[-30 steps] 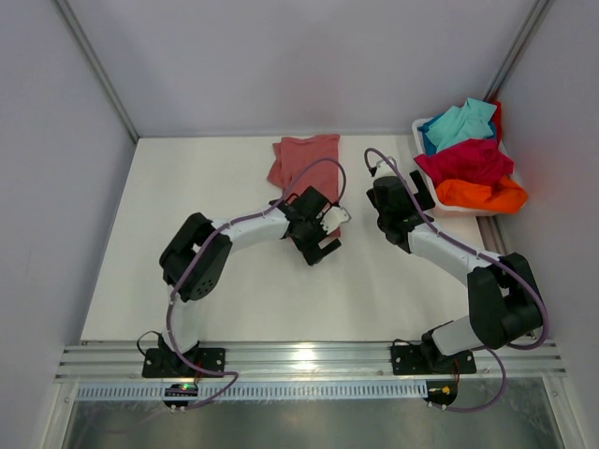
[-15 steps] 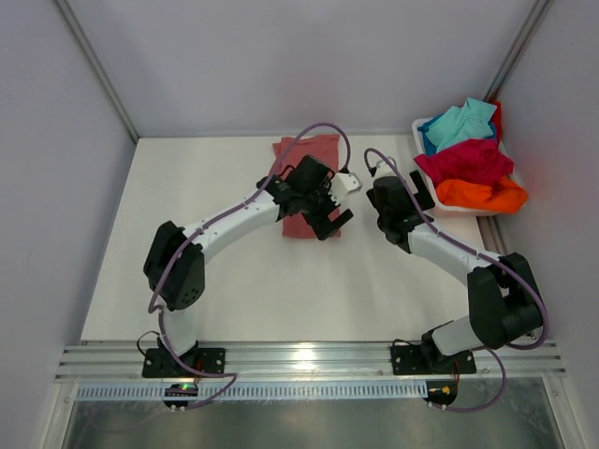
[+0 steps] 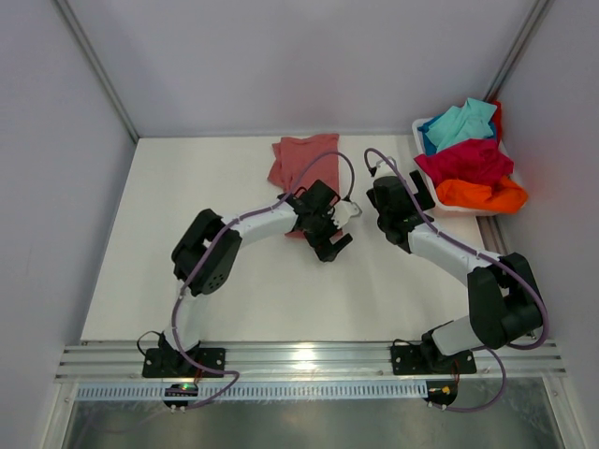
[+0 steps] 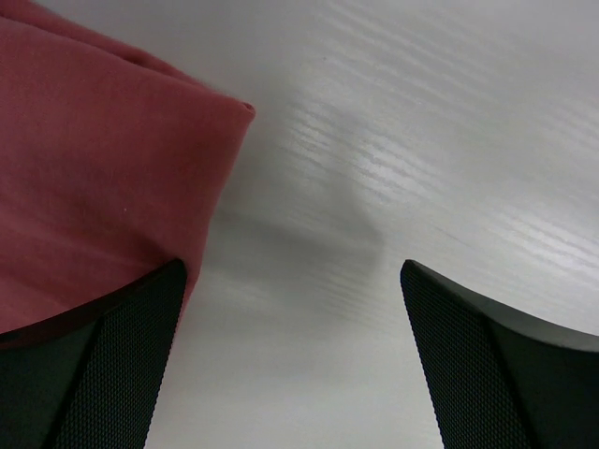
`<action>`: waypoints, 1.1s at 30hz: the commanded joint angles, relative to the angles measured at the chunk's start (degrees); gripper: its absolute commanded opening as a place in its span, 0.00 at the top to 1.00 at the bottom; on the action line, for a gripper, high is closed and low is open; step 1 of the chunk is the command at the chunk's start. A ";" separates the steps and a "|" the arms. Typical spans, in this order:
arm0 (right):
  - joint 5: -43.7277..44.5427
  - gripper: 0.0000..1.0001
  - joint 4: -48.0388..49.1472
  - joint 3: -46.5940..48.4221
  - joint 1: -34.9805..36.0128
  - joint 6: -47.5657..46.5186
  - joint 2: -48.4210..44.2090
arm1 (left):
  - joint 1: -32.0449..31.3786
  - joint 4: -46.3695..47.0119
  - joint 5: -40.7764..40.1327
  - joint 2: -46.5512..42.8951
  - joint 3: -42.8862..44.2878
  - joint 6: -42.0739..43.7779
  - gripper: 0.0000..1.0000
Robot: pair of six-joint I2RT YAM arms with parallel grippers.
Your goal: Fold and stack the t-shirts
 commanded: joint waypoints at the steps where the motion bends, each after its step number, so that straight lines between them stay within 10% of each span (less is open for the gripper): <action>1: 0.66 0.01 1.24 2.40 0.11 -0.12 -0.03 | -0.20 2.73 3.41 2.33 0.17 -2.92 0.01; 18: -0.22 0.01 0.81 2.66 0.11 0.32 0.58 | -0.12 -4.92 -0.63 -18.83 -1.03 -2.75 0.01; 33: 0.13 0.01 1.07 2.40 0.11 0.05 0.23 | -0.03 4.05 -6.78 -12.17 -10.38 -1.88 0.01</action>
